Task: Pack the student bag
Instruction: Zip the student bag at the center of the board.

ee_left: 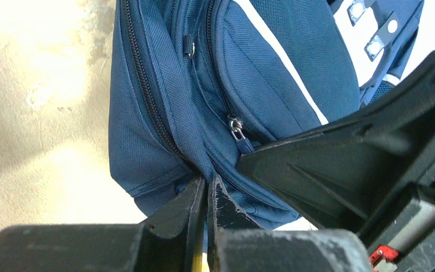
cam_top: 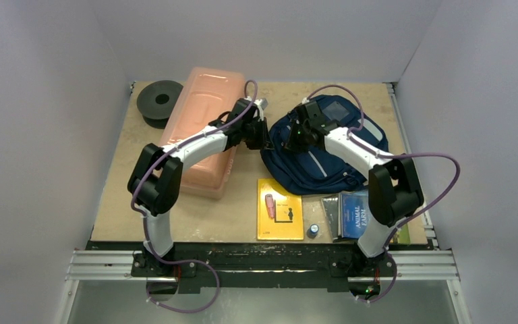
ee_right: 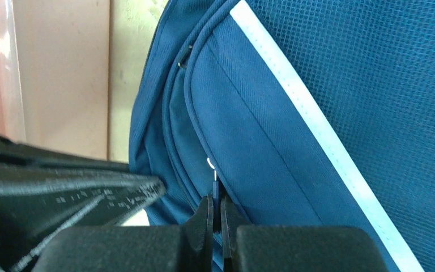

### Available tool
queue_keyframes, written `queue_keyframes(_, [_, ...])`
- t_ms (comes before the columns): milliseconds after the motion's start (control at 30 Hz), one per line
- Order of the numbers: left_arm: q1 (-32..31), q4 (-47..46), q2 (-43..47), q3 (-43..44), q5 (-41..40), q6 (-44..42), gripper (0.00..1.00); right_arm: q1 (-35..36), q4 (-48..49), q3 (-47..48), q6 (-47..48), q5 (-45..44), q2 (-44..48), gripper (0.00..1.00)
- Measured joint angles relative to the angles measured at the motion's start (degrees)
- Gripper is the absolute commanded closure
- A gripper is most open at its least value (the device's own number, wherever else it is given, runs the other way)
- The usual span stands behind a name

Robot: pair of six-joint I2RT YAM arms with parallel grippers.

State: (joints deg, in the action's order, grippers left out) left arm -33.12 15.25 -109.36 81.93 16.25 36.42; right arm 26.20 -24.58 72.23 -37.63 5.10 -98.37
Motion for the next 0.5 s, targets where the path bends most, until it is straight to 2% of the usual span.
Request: queue_keyframes(500, [0.5,4.11,-0.15,6.84,-2.69,-2.43,1.0,0.57,-0.09,-9.6,9.75,-6.01,11.21,1.0])
